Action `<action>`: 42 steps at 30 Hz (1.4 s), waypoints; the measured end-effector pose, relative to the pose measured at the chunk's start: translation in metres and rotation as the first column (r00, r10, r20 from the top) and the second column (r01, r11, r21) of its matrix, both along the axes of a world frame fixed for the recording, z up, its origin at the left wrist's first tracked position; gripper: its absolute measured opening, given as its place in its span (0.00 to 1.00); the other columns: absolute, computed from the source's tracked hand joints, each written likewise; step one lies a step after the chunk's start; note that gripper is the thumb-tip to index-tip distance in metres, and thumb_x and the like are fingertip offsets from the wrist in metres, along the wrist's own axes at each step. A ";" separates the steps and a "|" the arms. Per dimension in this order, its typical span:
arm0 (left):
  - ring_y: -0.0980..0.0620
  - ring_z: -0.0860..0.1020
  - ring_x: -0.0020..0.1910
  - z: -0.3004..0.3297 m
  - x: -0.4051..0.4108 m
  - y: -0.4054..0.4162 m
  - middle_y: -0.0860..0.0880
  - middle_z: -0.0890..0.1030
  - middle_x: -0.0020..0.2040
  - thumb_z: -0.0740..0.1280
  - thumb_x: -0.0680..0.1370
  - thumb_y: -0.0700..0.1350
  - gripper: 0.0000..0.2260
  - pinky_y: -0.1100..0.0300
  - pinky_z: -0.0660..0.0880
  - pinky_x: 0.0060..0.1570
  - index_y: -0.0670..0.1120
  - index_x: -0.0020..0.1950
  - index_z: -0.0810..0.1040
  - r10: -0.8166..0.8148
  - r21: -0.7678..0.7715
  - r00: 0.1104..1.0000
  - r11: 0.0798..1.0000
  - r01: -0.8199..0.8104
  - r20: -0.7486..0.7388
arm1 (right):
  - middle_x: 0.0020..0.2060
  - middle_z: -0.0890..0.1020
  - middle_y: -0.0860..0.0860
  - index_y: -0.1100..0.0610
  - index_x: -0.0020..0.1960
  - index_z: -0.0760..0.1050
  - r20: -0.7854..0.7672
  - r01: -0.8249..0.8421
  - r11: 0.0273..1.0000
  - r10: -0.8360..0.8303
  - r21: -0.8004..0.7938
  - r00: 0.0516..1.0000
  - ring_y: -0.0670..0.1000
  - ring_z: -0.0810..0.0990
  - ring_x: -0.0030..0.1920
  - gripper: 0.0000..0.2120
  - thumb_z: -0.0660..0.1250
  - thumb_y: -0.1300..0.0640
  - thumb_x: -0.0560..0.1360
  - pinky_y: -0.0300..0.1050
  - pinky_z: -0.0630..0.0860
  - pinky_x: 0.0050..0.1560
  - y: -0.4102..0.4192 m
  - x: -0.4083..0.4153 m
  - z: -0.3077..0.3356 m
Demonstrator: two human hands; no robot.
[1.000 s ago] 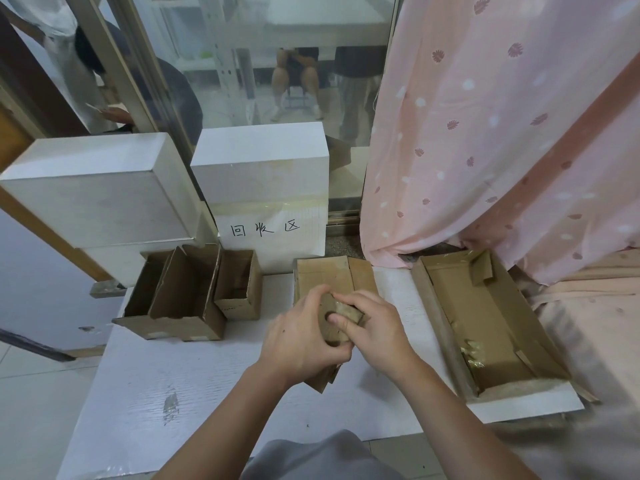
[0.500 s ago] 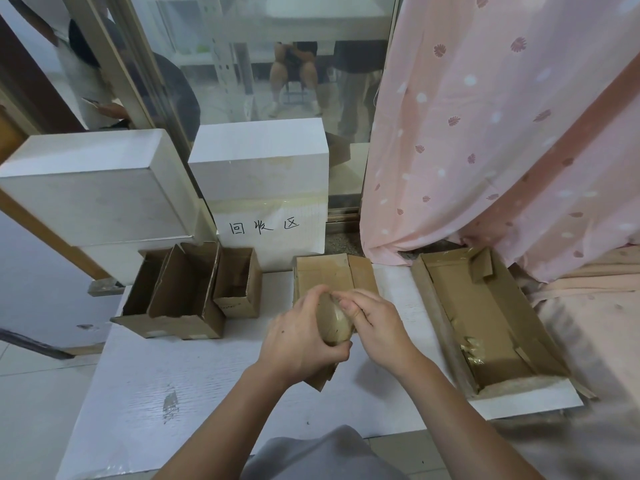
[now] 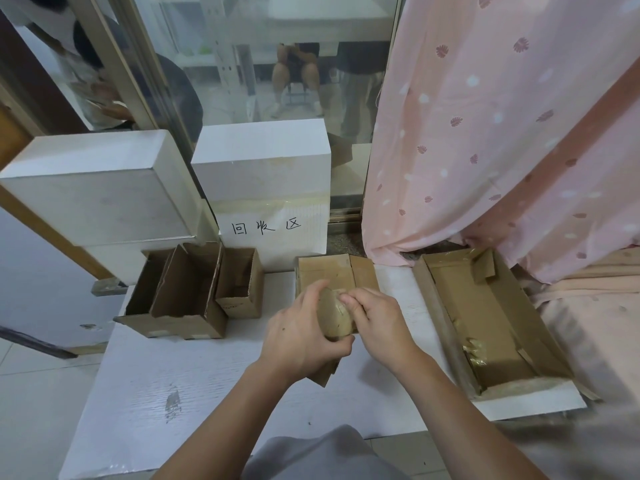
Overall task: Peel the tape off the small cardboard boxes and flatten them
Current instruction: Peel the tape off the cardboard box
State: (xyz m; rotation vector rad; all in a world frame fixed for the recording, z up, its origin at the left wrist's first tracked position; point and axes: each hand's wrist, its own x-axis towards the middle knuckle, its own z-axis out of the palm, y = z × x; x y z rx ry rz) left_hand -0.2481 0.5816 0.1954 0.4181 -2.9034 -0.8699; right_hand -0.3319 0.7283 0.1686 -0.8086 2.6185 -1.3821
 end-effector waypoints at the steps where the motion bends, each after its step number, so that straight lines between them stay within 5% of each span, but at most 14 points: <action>1: 0.54 0.79 0.62 -0.001 0.000 0.000 0.61 0.76 0.68 0.72 0.67 0.66 0.41 0.56 0.76 0.57 0.60 0.76 0.59 0.006 0.009 1.000 1.000 -0.006 0.012 | 0.41 0.81 0.42 0.52 0.52 0.84 0.033 -0.004 1.000 0.004 -0.003 0.999 0.44 0.79 0.44 0.12 0.63 0.49 0.83 0.46 0.77 0.45 0.000 -0.001 0.000; 7: 0.51 0.79 0.61 -0.003 0.003 -0.002 0.60 0.77 0.66 0.72 0.67 0.65 0.40 0.58 0.73 0.53 0.60 0.75 0.60 0.011 0.030 0.999 0.999 -0.012 0.042 | 0.46 0.83 0.42 0.48 0.54 0.84 0.220 0.014 0.995 0.008 -0.096 0.975 0.44 0.81 0.49 0.22 0.58 0.35 0.79 0.47 0.78 0.49 0.001 0.004 0.001; 11: 0.52 0.79 0.58 -0.005 0.003 0.002 0.60 0.77 0.64 0.71 0.67 0.64 0.39 0.57 0.71 0.49 0.60 0.74 0.60 -0.015 0.037 0.997 0.999 0.012 0.075 | 0.47 0.82 0.42 0.45 0.50 0.82 0.261 0.023 0.999 -0.011 -0.042 0.965 0.42 0.79 0.50 0.09 0.76 0.44 0.72 0.36 0.74 0.48 0.002 0.004 0.001; 20: 0.50 0.80 0.60 -0.004 0.003 0.003 0.57 0.79 0.65 0.71 0.67 0.65 0.40 0.56 0.74 0.53 0.59 0.76 0.60 -0.029 0.017 0.996 0.999 0.028 0.080 | 0.40 0.82 0.45 0.54 0.50 0.84 -0.023 -0.013 0.998 0.014 0.067 1.000 0.44 0.78 0.41 0.10 0.66 0.51 0.82 0.39 0.74 0.41 0.004 0.003 -0.001; 26: 0.50 0.80 0.52 -0.003 0.004 -0.001 0.57 0.80 0.58 0.67 0.64 0.69 0.41 0.55 0.75 0.50 0.61 0.75 0.60 -0.082 0.076 0.994 0.994 0.076 0.069 | 0.36 0.77 0.45 0.53 0.43 0.77 0.024 0.033 0.997 -0.035 0.075 0.999 0.47 0.76 0.39 0.14 0.63 0.45 0.82 0.49 0.75 0.41 0.003 0.000 0.003; 31: 0.52 0.78 0.51 -0.005 0.005 -0.005 0.60 0.78 0.58 0.69 0.65 0.67 0.41 0.56 0.74 0.49 0.61 0.74 0.59 -0.095 0.101 0.994 0.991 0.089 0.061 | 0.49 0.79 0.42 0.47 0.60 0.82 0.051 -0.074 0.997 0.075 -0.017 0.996 0.46 0.79 0.50 0.10 0.66 0.48 0.81 0.40 0.75 0.49 0.005 0.001 0.008; 37: 0.53 0.79 0.54 -0.007 0.004 -0.007 0.59 0.78 0.61 0.69 0.66 0.67 0.39 0.58 0.71 0.49 0.61 0.75 0.59 -0.073 0.100 0.996 0.993 0.066 0.059 | 0.50 0.78 0.39 0.45 0.62 0.82 0.051 -0.116 0.993 0.115 0.013 0.992 0.45 0.78 0.54 0.18 0.76 0.44 0.73 0.36 0.73 0.54 0.006 0.001 0.007; 42: 0.52 0.79 0.55 -0.010 0.004 -0.005 0.59 0.78 0.63 0.70 0.66 0.67 0.39 0.57 0.71 0.49 0.61 0.74 0.59 -0.079 0.085 0.995 0.994 0.075 0.056 | 0.41 0.79 0.42 0.50 0.55 0.85 -0.150 -0.061 0.996 0.069 0.063 0.986 0.43 0.76 0.44 0.07 0.71 0.52 0.79 0.36 0.72 0.45 0.002 0.003 0.004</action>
